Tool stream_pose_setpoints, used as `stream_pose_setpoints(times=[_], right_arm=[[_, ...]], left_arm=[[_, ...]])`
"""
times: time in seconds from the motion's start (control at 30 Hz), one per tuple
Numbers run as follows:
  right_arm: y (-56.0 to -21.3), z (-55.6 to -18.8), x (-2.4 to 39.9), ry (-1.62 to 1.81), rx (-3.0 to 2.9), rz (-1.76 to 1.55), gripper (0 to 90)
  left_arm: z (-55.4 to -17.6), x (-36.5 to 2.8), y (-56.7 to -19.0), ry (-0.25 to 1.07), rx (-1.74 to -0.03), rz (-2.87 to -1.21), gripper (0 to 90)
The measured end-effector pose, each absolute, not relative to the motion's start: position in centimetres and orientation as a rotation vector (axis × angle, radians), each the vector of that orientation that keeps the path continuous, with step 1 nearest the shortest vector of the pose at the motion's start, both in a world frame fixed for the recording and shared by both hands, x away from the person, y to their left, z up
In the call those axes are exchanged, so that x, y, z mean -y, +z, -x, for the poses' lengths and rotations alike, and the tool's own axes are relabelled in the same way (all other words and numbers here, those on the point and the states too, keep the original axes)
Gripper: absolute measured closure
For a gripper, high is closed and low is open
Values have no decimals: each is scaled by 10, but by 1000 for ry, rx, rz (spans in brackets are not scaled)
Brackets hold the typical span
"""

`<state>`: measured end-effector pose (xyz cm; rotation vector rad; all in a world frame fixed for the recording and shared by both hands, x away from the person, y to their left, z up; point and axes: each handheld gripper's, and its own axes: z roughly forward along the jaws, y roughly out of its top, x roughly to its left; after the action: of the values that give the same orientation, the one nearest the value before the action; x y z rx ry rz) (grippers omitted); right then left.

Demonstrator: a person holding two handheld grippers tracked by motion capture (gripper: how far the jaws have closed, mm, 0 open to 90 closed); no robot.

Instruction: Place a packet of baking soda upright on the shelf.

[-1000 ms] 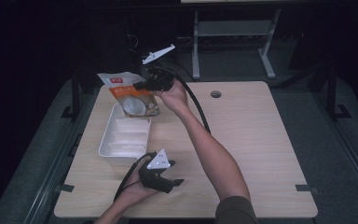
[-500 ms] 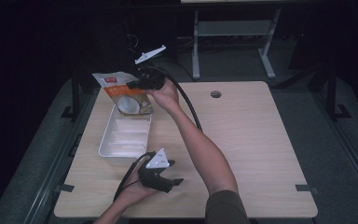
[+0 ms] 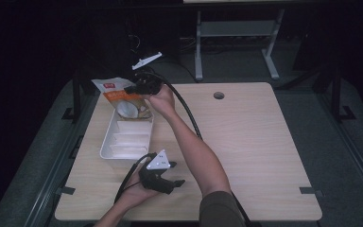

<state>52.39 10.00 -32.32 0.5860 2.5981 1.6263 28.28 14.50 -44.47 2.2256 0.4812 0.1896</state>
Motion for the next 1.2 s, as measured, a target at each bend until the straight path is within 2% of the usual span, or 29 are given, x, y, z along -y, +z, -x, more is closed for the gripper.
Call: stream_pose_setpoints(times=[0.6,0.7,1.2], right_arm=[[-358,-534,-99,1665,-2603,-711,890],[-361,-535,-97,1673,-2590,-750,800],[-363,-527,-81,1585,-2596,-752,756]], left_arm=[[-282,-144,-445,196,-471,-2228,286],[-282,-144,-445,198,-467,-2232,286],[-282,-143,-446,203,-469,-2238,286]])
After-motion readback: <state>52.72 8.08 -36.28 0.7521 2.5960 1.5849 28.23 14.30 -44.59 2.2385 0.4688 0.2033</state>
